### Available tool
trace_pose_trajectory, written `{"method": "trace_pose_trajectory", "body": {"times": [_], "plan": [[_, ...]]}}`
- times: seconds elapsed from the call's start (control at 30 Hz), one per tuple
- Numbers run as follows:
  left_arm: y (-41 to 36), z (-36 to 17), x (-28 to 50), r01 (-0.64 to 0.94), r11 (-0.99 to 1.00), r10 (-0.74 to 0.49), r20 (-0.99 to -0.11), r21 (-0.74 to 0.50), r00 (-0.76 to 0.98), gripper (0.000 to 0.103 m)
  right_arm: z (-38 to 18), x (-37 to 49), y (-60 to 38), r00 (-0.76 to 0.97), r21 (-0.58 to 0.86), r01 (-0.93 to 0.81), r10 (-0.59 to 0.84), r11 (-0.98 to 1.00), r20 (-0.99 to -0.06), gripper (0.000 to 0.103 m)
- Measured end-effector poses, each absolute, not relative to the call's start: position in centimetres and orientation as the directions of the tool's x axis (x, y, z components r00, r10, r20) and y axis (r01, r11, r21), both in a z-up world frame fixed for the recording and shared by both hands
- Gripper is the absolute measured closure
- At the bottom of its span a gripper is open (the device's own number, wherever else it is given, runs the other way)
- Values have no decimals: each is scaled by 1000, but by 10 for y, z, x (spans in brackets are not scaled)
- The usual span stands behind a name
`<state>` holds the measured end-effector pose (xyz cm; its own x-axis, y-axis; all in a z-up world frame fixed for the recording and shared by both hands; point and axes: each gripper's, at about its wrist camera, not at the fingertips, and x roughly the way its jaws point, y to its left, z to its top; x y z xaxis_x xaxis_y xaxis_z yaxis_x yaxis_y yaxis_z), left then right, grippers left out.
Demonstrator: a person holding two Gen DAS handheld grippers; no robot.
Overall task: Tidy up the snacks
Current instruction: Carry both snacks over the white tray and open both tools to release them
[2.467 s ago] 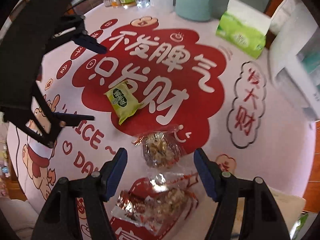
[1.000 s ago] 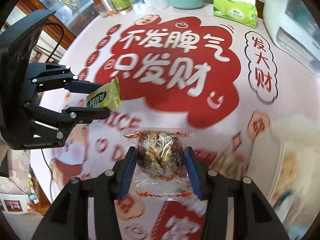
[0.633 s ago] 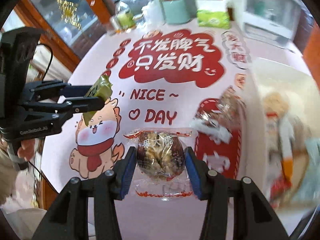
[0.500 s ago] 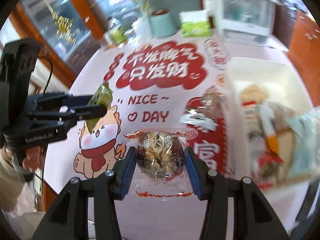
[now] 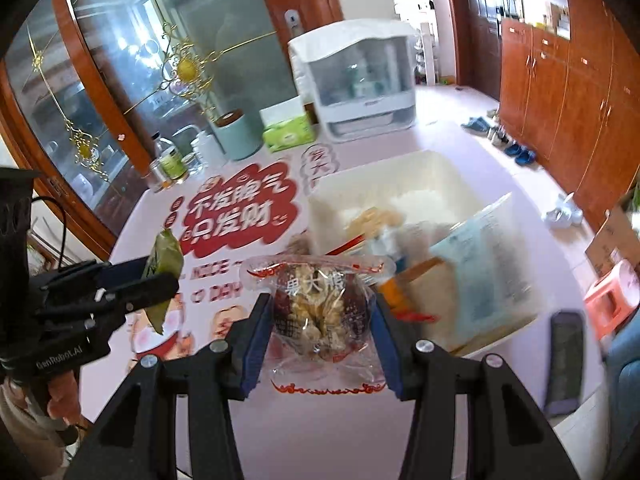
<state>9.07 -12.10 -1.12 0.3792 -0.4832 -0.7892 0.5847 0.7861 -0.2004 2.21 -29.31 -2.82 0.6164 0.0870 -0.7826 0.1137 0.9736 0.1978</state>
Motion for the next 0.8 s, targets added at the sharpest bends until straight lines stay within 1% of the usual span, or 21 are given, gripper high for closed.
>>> {"method": "trace_pose_trajectory", "body": {"times": [0.07,0.17,0.3,0.43,0.67,0.73,0.77,0.8], "plan": [[-150,-13,96,565,797,-483,-786,-213,386,67,-25,26,-315,609,169,96,76,981,-789,54],[-191,-17,101,542,823,-446,-785,-172,429,67,-22,32,-344,618,125,68,56,990,-784,54],[-233,-23,110,490,853,-421,-792,-180,442,67,-24,41,-374,623,114,60,52,992,-780,54],[-255,-28,114,470,874,-365,-808,-127,462,67,-29,50,-391,623,102,37,57,994,-780,54],[-267,-37,118,432,900,-287,-829,-61,480,65,-42,66,-398,605,99,-16,88,995,-791,53],[-267,-39,118,426,904,-263,-829,-34,493,52,-45,70,-396,599,93,-27,90,995,-796,51],[-267,-39,118,419,908,-250,-827,-20,503,34,-47,71,-395,593,90,-34,93,995,-800,48],[-266,-39,117,400,916,-228,-821,1,523,27,-48,71,-394,590,90,-40,96,995,-802,48]]}}
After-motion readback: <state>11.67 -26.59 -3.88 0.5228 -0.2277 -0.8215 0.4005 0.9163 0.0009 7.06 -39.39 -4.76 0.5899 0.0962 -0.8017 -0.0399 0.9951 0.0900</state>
